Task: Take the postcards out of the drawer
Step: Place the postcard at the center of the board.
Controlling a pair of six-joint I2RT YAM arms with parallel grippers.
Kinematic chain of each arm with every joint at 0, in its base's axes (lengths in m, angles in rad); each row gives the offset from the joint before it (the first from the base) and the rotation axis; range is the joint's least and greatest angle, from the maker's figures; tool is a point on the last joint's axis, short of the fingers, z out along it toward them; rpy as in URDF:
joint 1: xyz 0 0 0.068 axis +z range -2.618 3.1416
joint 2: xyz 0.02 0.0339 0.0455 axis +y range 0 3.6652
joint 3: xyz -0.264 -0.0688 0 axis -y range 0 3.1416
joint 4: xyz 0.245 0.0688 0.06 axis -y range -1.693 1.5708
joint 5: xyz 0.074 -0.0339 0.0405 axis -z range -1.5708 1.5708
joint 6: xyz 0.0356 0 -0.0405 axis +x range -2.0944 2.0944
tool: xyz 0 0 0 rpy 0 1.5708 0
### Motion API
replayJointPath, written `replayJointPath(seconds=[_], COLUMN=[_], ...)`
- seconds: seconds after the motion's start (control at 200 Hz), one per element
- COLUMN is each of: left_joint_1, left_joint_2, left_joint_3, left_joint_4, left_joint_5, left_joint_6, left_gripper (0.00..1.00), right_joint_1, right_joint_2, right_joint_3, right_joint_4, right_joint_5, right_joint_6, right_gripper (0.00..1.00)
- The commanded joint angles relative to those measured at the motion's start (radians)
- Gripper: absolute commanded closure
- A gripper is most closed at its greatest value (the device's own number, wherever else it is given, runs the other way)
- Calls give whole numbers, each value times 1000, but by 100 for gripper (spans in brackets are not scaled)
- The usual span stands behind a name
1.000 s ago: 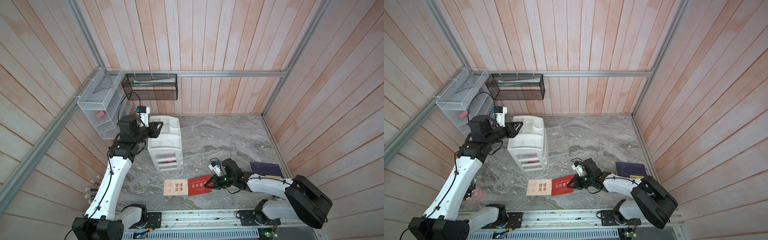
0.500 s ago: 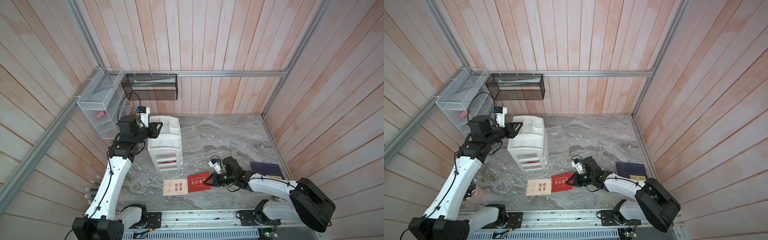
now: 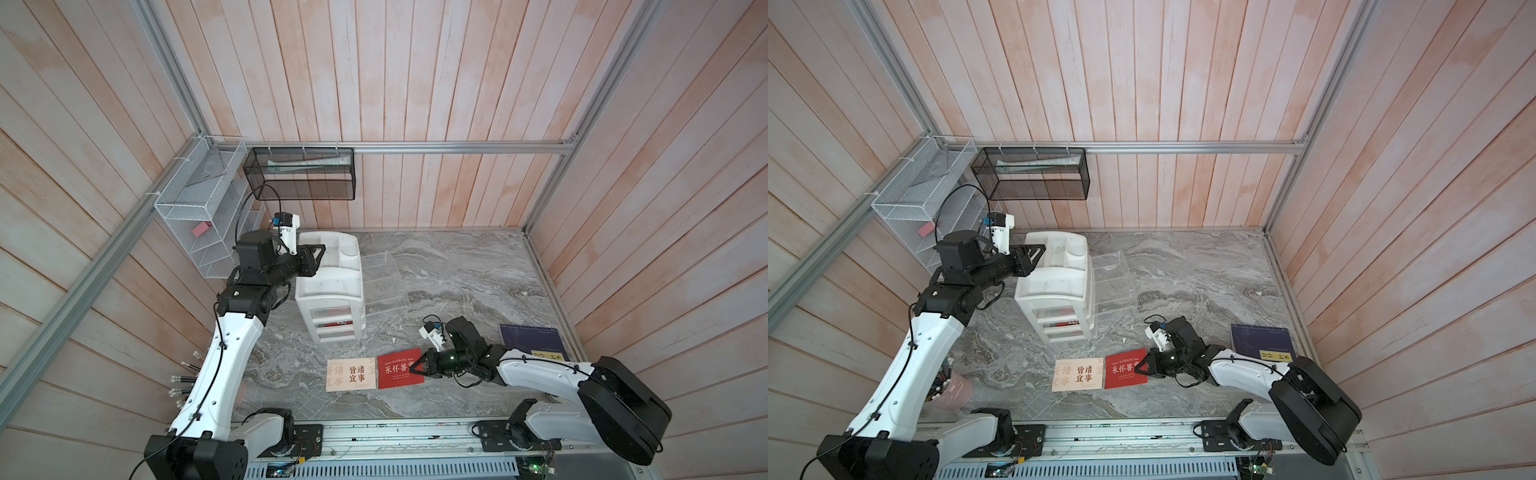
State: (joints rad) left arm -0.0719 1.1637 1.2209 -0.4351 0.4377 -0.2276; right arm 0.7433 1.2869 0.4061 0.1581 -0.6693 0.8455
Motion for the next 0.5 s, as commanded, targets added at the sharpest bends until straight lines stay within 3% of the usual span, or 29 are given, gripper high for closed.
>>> replayJointPath(seconds=[0.0,0.205,0.495], left_joint_1=[5,5,6], left_joint_2=[-1,7,19], left_joint_3=[-4,-1,5], left_joint_4=[-7,-7,-7], left_joint_5=[15,16,16], left_joint_6=[24,24,24], left_gripper=[64,64,64], right_joint_1=[-1,-1,-2], right_joint_2=[17,21,28], right_joint_3=[-17,-25,-30], right_joint_4=[12,17,14], right_joint_5=[16,22,27], right_joint_6=[6,10,7], right_gripper=[94,84,79])
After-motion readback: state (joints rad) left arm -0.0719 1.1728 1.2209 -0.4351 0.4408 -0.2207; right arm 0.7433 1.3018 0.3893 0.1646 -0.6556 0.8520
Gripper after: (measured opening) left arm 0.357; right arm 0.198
